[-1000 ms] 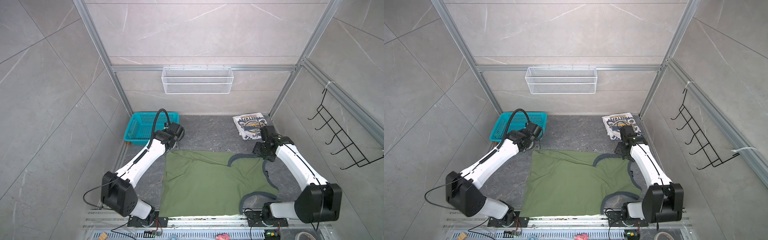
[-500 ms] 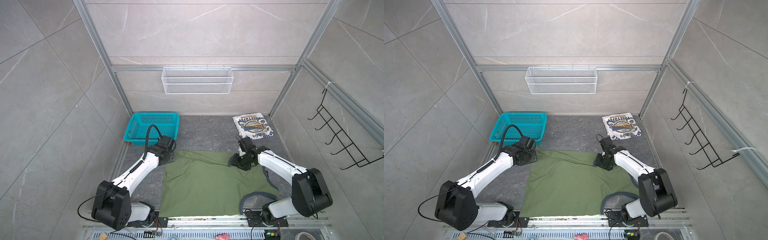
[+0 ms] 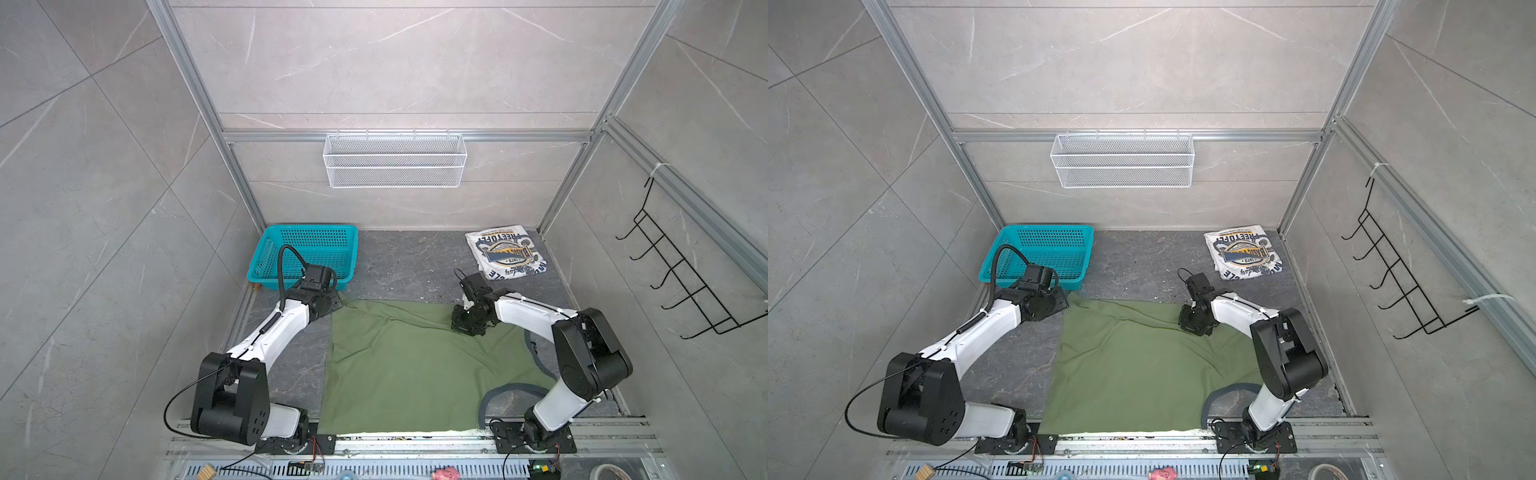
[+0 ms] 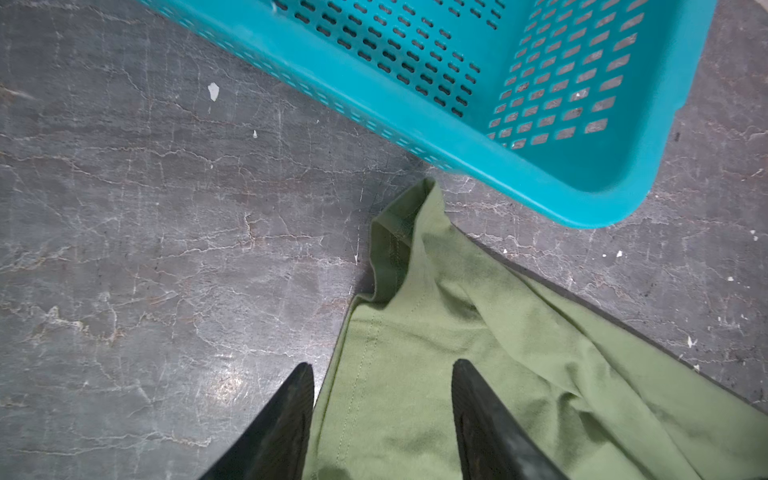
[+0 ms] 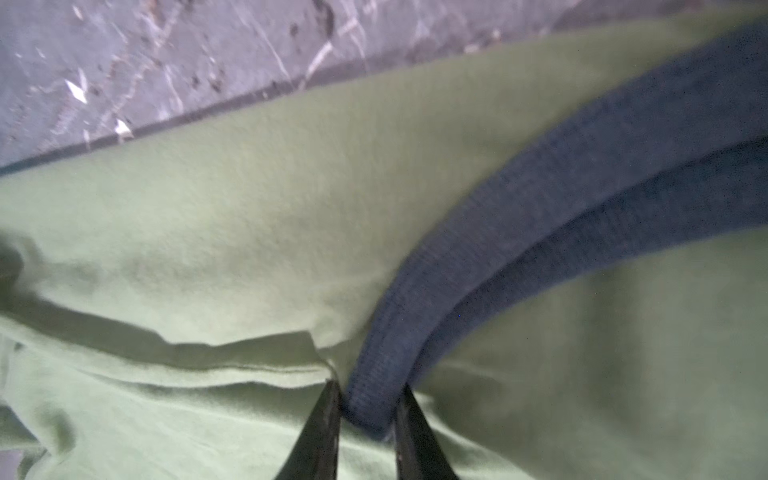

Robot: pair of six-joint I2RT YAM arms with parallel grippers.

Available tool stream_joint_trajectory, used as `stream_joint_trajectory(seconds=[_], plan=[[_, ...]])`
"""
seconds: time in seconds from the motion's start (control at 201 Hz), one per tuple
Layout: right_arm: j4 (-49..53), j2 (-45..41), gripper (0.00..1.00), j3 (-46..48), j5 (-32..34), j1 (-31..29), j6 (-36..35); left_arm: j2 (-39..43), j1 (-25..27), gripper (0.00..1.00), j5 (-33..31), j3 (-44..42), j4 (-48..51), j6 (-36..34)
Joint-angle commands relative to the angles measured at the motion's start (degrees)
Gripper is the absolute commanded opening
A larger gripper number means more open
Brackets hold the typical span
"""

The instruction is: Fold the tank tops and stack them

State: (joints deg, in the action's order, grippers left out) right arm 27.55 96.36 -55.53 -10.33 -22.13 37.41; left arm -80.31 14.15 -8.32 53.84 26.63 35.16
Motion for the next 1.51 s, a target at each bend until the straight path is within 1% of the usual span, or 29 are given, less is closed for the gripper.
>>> stream_joint_trajectory(seconds=[0.0,0.134,0.194,0.274,0.383,0.483,0.578,0.682,0.797,0.916,0.976,1.021,1.06,1.09,1.145,1.225,1.309,1.364,1.504], plan=[[0.5,1.4,0.17,-2.8,1.5,-0.5,-0.8,-0.6,-0.2,0.56,0.8,1.4,-1.4,-0.3],[2.2,1.5,0.05,-5.2,3.5,-0.5,-1.8,-0.9,-0.4,0.56,0.3,1.6,-1.6,-0.5],[3.2,1.3,0.03,-6.6,4.4,-0.5,-2.4,-1.1,-0.5,0.56,0.2,1.8,-1.8,-0.7],[5.8,0.3,0.0,-9.4,7.1,-0.4,-3.2,-1.3,-0.7,0.56,0.2,1.8,-2.4,-0.8],[8.1,-3.0,0.0,-11.4,10.4,-0.4,-3.8,-1.8,-0.9,0.56,0.7,1.7,-3.8,-1.0],[9.1,-7.1,0.0,-10.7,12.2,-0.4,-4.2,-2.4,-0.9,0.56,1.6,1.4,-5.4,-1.4],[9.9,-10.8,0.0,-9.6,12.6,-0.3,-4.4,-2.7,-0.9,0.54,2.9,0.7,-6.9,-1.4],[11.0,-15.5,0.0,-6.5,10.6,-0.2,-4.1,-2.3,-0.9,0.5,5.5,-0.6,-7.8,-1.0],[12.0,-21.9,0.0,0.2,7.6,-0.4,-3.3,-0.2,-0.6,0.47,8.2,-3.1,-7.6,-0.2],[13.4,-27.4,0.0,8.6,3.8,-0.3,-2.5,2.1,-0.2,0.47,10.9,-6.2,-6.8,0.0],[14.5,-28.8,0.0,12.4,3.3,-0.4,-1.7,2.1,0.0,0.47,11.6,-6.6,-5.5,0.0],[14.8,-29.4,0.0,15.2,3.1,-0.3,-1.0,1.8,0.4,0.49,11.8,-6.4,-4.7,-0.3],[14.9,-29.5,0.0,17.2,3.2,-0.3,-0.3,1.2,1.1,0.52,11.2,-5.4,-3.7,-1.1],[15.0,-29.6,0.0,18.6,3.6,-0.3,0.4,0.7,2.2,0.54,9.5,-3.9,-2.5,-1.7],[15.0,-29.9,0.0,20.2,4.4,-0.4,1.9,-0.8,5.0,0.57,5.6,-0.4,0.3,-2.7],[15.3,-30.2,0.0,21.3,5.6,-0.4,4.5,-4.4,9.1,0.59,2.5,6.0,3.0,-4.6],[16.2,-31.1,0.0,21.5,8.0,-0.4,6.3,-10.4,13.3,0.6,-1.5,13.7,6.8,-6.0],[15.8,-31.8,0.0,21.8,8.0,-0.3,7.0,-14.8,15.2,0.6,-3.3,18.7,9.4,-6.8],[14.2,-32.5,0.0,21.7,6.8,-0.3,7.1,-26.5,16.7,0.6,-6.8,29.6,14.3,-7.4]])
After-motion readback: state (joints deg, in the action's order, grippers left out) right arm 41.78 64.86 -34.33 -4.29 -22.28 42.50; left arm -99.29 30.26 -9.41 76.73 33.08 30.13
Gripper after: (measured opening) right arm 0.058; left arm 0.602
